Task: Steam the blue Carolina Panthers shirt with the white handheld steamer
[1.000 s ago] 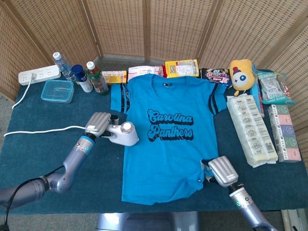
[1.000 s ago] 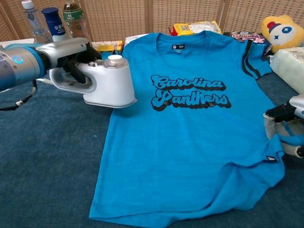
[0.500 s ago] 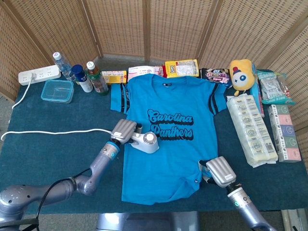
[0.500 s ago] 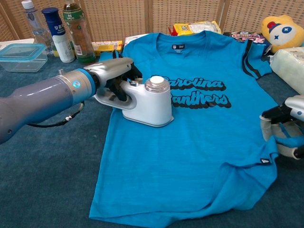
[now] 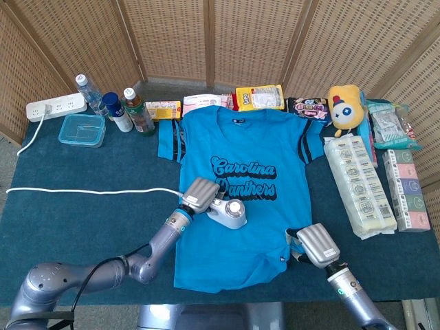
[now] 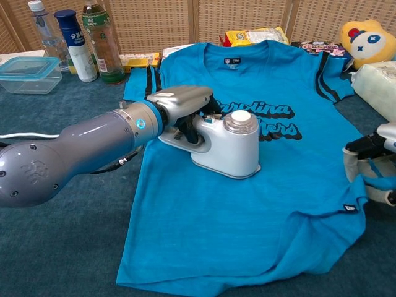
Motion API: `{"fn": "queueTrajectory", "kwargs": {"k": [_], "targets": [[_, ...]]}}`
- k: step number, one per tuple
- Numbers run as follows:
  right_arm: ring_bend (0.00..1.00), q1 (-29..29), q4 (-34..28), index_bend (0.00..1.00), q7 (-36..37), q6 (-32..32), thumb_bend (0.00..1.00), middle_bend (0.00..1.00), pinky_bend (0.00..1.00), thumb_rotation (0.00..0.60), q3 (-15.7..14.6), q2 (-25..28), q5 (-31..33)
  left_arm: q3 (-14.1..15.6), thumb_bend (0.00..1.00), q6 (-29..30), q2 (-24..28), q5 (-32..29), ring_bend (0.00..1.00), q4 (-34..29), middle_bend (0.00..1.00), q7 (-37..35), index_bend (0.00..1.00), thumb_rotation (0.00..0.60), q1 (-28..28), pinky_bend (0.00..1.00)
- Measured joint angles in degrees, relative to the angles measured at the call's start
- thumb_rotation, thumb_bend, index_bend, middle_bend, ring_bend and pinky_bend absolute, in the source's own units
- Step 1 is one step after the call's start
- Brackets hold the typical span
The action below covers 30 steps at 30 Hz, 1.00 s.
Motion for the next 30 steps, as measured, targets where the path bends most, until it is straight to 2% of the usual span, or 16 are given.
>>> {"fn": "queueTrajectory", "kwargs": {"k": [7, 17, 30], "targets": [[0.76, -0.05, -0.15, 0.72, -0.01, 0.22, 0.51, 0.69, 0.89, 0.6, 0.04, 0.0, -0.08, 1.22, 0.46, 1.14, -0.77, 2.86, 0.68, 0.57, 0.72, 1.38, 0.6, 0.6, -0.58, 0.77], [0.76, 0.01, -0.27, 0.72, -0.32, -0.01, 0.51, 0.69, 0.89, 0.6, 0.11, -0.09, 0.14, 1.76, 0.46, 2.69, -0.87, 5.68, 0.68, 4.67, 0.72, 0.97, 0.6, 0.6, -0.38, 0.77], [0.76, 0.29, -0.27, 0.72, -0.6, -0.55, 0.51, 0.69, 0.89, 0.6, 0.24, -0.41, 0.38, 1.72, 0.46, 4.62, 1.9, 8.59, 0.68, 8.64, 0.72, 0.64, 0.6, 0.6, 0.49, 0.77]]}}
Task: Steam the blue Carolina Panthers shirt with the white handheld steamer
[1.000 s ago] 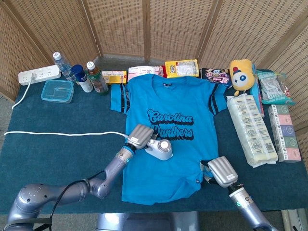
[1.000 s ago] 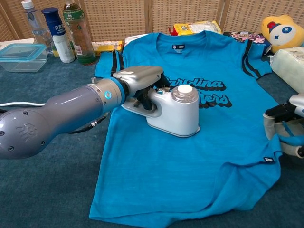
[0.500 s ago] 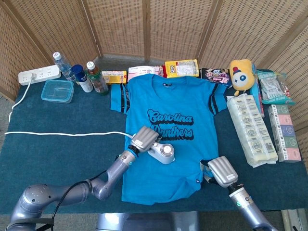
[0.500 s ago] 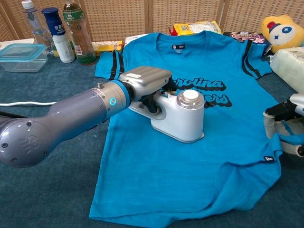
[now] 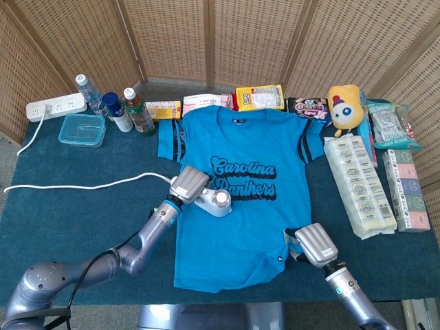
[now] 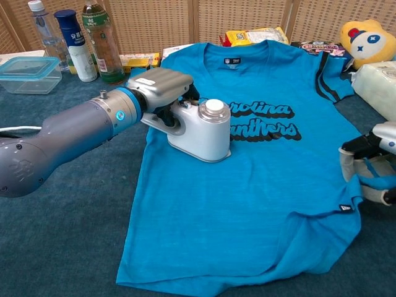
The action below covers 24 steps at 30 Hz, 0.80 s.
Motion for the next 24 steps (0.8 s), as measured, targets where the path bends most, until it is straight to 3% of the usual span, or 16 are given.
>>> {"fn": "queueTrajectory", "kwargs": {"k": [10, 24], "targets": [[0.76, -0.12, -0.05, 0.72, 0.0, 0.18, 0.51, 0.69, 0.89, 0.6, -0.07, 0.16, 0.05, -0.15, 0.46, 0.16, -1.46, 0.31, 0.68, 2.1, 0.72, 0.11, 0.6, 0.6, 0.17, 0.77], [0.77, -0.31, 0.16, 0.72, 0.6, 0.53, 0.51, 0.69, 0.9, 0.6, 0.03, 0.61, 0.22, -2.42, 0.45, 0.3, -8.77, 1.49, 0.68, 7.71, 0.72, 1.92, 0.6, 0.6, -4.04, 0.77]]}}
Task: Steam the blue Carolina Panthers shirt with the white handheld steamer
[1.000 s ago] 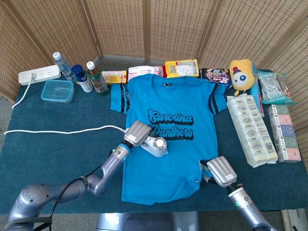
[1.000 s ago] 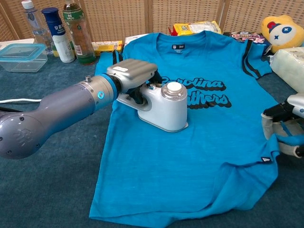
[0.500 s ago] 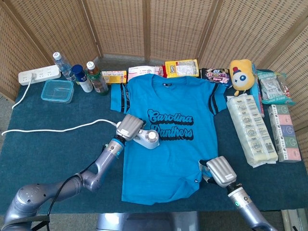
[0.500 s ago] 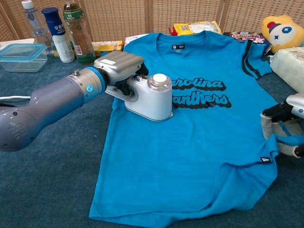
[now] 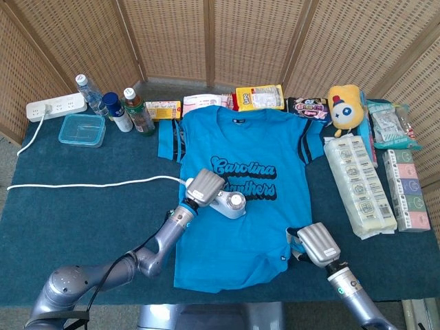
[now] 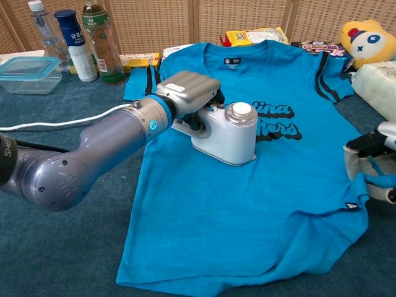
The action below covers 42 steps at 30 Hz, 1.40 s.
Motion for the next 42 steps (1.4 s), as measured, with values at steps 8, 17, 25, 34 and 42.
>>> {"fn": "queueTrajectory", "kwargs": {"k": [8, 17, 25, 34, 42], "targets": [[0.77, -0.12, 0.17, 0.72, 0.41, 0.2, 0.51, 0.69, 0.9, 0.6, 0.18, 0.33, 0.24, -2.43, 0.45, 0.49, -4.26, -0.7, 0.68, 5.8, 0.72, 0.75, 0.6, 0.6, -1.79, 0.77], [0.77, -0.14, -0.07, 0.72, 0.23, 0.05, 0.51, 0.69, 0.9, 0.6, 0.35, 0.81, 0.63, -5.17, 0.45, -0.12, -7.15, -2.27, 0.68, 13.28, 0.72, 0.93, 0.6, 0.6, -3.99, 0.77], [0.77, -0.06, -0.14, 0.72, 0.06, -0.29, 0.51, 0.69, 0.9, 0.6, 0.39, 0.82, 0.83, -6.31, 0.45, -0.7, -8.51, -2.85, 0.68, 17.22, 0.72, -0.4, 0.6, 0.6, -4.83, 0.77], [0.77, -0.2, -0.47, 0.72, -0.59, -0.15, 0.51, 0.69, 0.9, 0.6, 0.23, 0.64, 0.67, -4.42, 0.45, -0.48, -7.47, -1.1, 0.68, 13.71, 0.72, -2.04, 0.6, 0.6, -3.32, 0.77], [0.78, -0.4, -0.86, 0.72, -1.27, 0.1, 0.51, 0.69, 0.9, 0.6, 0.02, 0.46, 0.39, -2.12, 0.45, 0.73, -3.98, 0.59, 0.68, 5.89, 0.72, -1.51, 0.6, 0.6, -0.61, 0.77]]}}
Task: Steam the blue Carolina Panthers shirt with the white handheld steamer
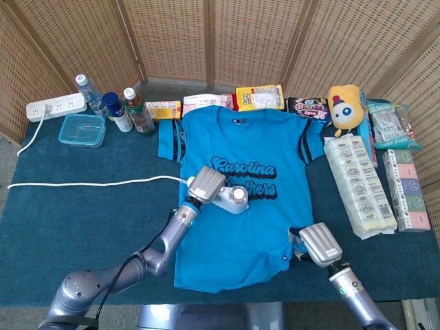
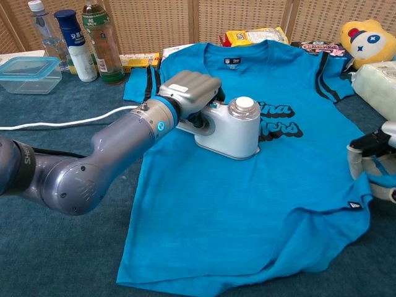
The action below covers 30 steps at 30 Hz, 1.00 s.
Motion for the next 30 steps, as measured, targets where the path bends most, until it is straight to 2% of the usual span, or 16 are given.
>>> {"fn": "queueTrajectory", "kwargs": {"k": [23, 30], "targets": [[0.78, 0.13, -1.14, 0.72, -2.31, -0.63, 0.51, 0.69, 0.9, 0.6, -0.25, -1.2, -0.35, 9.53, 0.44, 3.73, 13.68, 6.16, 0.68, -21.95, 0.72, 1.89, 0.6, 0.6, 9.21, 0.77], [0.78, 0.08, -1.33, 0.72, -2.98, -0.57, 0.51, 0.69, 0.91, 0.6, -0.3, -1.59, -0.4, 13.47, 0.44, 5.68, 19.88, 9.74, 0.68, -30.48, 0.72, 1.89, 0.6, 0.6, 12.32, 0.77]]}}
